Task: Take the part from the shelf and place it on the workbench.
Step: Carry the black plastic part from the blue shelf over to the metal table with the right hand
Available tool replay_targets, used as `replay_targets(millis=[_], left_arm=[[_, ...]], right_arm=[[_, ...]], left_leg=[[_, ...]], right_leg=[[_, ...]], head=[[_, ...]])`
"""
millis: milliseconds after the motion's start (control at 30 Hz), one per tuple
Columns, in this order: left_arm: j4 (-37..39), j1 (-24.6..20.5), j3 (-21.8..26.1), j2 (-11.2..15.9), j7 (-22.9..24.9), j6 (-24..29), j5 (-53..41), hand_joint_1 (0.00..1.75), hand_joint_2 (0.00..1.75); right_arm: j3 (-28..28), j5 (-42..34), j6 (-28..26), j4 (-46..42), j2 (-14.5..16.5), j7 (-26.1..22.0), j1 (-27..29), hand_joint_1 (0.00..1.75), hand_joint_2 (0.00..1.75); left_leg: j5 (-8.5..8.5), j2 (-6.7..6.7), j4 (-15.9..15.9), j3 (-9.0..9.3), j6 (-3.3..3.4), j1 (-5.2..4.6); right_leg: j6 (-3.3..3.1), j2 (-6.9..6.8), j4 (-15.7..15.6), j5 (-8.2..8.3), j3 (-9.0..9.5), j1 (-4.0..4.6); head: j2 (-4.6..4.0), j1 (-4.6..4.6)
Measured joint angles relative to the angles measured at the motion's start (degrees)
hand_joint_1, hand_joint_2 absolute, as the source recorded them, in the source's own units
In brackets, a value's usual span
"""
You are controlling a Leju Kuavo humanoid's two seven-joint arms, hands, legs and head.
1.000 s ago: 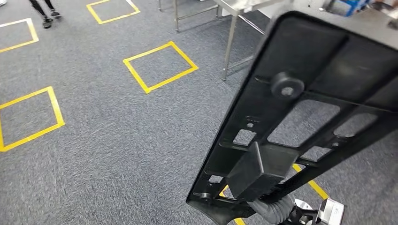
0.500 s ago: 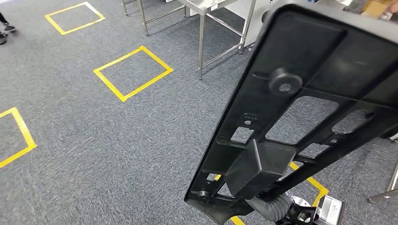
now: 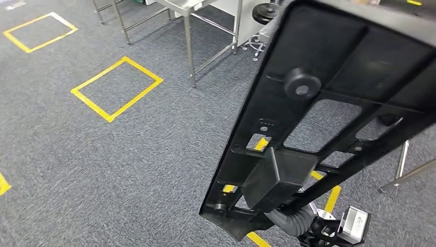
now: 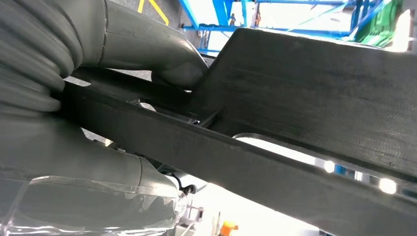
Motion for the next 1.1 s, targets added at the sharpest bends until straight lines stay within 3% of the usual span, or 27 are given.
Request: replay_targets(millis=[33,100,167,200,233,267,333,400,467,533,633,667,700,733,833,900,967,1033,1100], left_arm=[[0.0,-0.04,0.01,0.01,-0.01,-0.01,0.02,0.0,1.75],[0.01,0.08,0.09,0.07,-0.02,-0.01,0.07,0.0,1.75],[0.02,0.3,0.19,0.13,-0.02,-0.01,0.14,0.0,1.75],[0.02,0.37,0.22,0.15,-0.02,-0.01,0.2,0.0,1.75],[0.02,0.39,0.24,0.17,-0.02,-0.01,0.27,0.0,1.75],[0.02,0.37,0.26,0.2,-0.04,-0.01,0.33,0.0,1.75],[0.02,0.34,0.29,0.26,-0.08,-0.01,0.4,0.0,1.75],[0.02,0.29,0.37,0.3,-0.13,-0.01,0.42,0.0,1.75],[0.02,0.18,0.54,0.3,-0.15,-0.02,0.44,0.0,1.75],[0.01,0.1,0.69,0.32,-0.16,0.0,0.47,0.0,1.75],[0.0,0.25,0.86,0.34,-0.15,-0.02,0.49,0.0,1.75],[0.0,0.34,0.94,0.34,-0.15,-0.03,0.49,0.0,1.75],[0.01,0.39,1.02,0.34,-0.15,-0.03,0.49,0.0,1.75],[0.0,0.38,1.08,0.34,-0.15,-0.04,0.49,0.0,1.75],[-0.01,0.27,1.14,0.34,-0.15,-0.1,0.46,0.0,1.75],[0.0,0.21,1.15,0.35,-0.15,-0.17,0.43,0.0,1.75],[0.01,0.12,1.16,0.35,-0.16,-0.21,0.41,0.0,1.75],[0.01,-0.02,1.17,0.36,-0.21,-0.23,0.42,0.0,1.75],[0.01,-0.04,1.18,0.38,-0.3,-0.25,0.43,0.0,1.75]], right_arm=[[0.09,-0.06,0.01,0.1,0.02,-0.02,-0.26,1.5,1.75],[0.38,-0.24,0.02,0.37,0.09,-0.07,-0.83,1.5,1.75],[0.71,-0.36,0.02,0.73,0.15,-0.07,-1.08,1.5,1.75],[0.84,-0.43,0.04,0.91,0.15,-0.07,-1.11,1.5,1.75],[0.97,-0.5,0.05,1.09,0.15,-0.07,-1.16,1.5,1.75],[1.08,-0.6,0.04,1.26,0.15,-0.07,-1.25,1.5,1.75],[1.22,-0.73,0.04,1.54,0.16,-0.07,-1.55,1.5,1.75],[1.35,-0.77,0.04,1.76,0.17,-0.06,-1.83,1.5,1.75],[1.43,-0.78,0.05,1.93,0.17,-0.06,-1.95,1.5,1.75],[1.43,-0.83,0.05,2.08,0.17,-0.08,-2.08,1.5,1.75],[1.43,-0.95,0.05,2.43,0.17,-0.1,-2.48,1.5,1.75],[1.44,-0.96,0.05,2.59,0.17,-0.11,-2.51,1.5,1.75],[1.44,-0.96,0.05,2.75,0.17,-0.11,-2.49,1.5,1.75],[1.45,-0.96,0.05,2.87,0.17,-0.11,-2.49,1.5,1.75],[1.45,-0.96,0.05,2.98,0.17,-0.1,-2.71,1.5,1.75],[1.45,-0.98,0.05,3.03,0.18,-0.09,-3.1,1.5,1.75],[1.46,-1.02,0.05,3.09,0.19,-0.07,-3.34,1.5,1.75],[1.46,-1.03,0.1,3.12,0.19,-0.05,-3.36,1.5,1.75],[1.5,-1.05,0.17,3.2,0.28,-0.03,-3.56,1.5,1.75]], left_leg=[[-0.98,-1.05,1.46,-0.5,-0.24,0.07],[-4.32,-3.45,7.97,-3.56,-0.55,0.19],[-6.71,-4.09,14.89,-7.3,-0.74,0.21],[-6.32,-4.13,15.88,-8.09,-0.77,0.22],[-4.72,-4.21,14.49,-7.76,-0.75,0.24],[-2.32,-4.58,11.04,-6.43,-0.68,0.29],[1.09,-6.69,3.46,-3.27,-0.37,0.46],[1.57,-8.07,0.49,-2.01,0.08,0.44],[1.77,-7.3,0.12,-1.86,0.71,0.41],[2.06,-6.23,-0.48,-1.56,1.45,0.57],[2.04,-4.36,-0.81,-1.36,2.03,0.46],[1.95,-3.67,-0.8,-1.35,2.08,0.39],[1.83,-3.02,-0.79,-1.3,2.09,0.35],[1.7,-2.41,-0.78,-1.2,2.04,0.34],[1.17,-0.92,-0.75,-0.52,1.54,0.2],[0.8,-0.04,-0.75,-0.18,0.96,0.02],[0.54,0.9,-0.9,0.15,0.38,-0.03],[-0.36,-0.07,0.13,0.06,-0.24,0.12],[-3.18,-2.69,5.31,-2.27,-0.69,0.27]], right_leg=[[-0.29,0.54,-0.29,0.12,0.25,-0.2],[-0.73,1.66,-0.51,0.16,0.52,-0.37],[-0.92,2.97,-0.41,0.05,0.55,-0.3],[-0.91,3.66,-0.32,0.0,0.59,-0.28],[-0.84,4.41,-0.21,-0.08,0.67,-0.29],[-0.71,5.15,-0.05,-0.2,0.78,-0.33],[-0.29,6.43,0.43,-0.5,0.73,-0.36],[0.31,7.42,0.7,-0.55,0.31,-0.46],[1.02,8.26,0.57,-0.41,0.04,-0.61],[1.6,7.0,1.91,-1.34,-0.61,-0.53],[2.3,3.16,11.68,-6.05,-5.58,-0.65],[2.49,2.65,14.97,-7.07,-7.36,-0.79],[2.62,2.42,16.44,-7.04,-8.24,-0.92],[2.68,2.19,15.67,-5.96,-7.97,-1.02],[2.18,-0.07,4.48,-0.62,-2.2,-0.76],[1.44,-1.15,0.36,0.29,-0.18,-0.26],[0.87,-0.25,0.09,0.13,-0.25,-0.04],[0.34,0.81,-0.36,0.32,0.08,-0.34],[-0.17,1.76,-0.7,0.43,0.43,-0.67]], head=[[0.01,0.0],[0.01,0.0],[0.01,-0.01],[0.01,-0.01],[0.0,-0.01],[0.0,-0.01],[0.0,0.01],[0.0,0.01],[0.0,-0.01],[0.0,0.0],[-0.01,0.01],[-0.01,0.01],[-0.01,0.01],[-0.01,0.01],[-0.01,0.02],[-0.02,0.01],[-0.01,0.0],[0.0,-0.01],[-0.01,-0.01]])
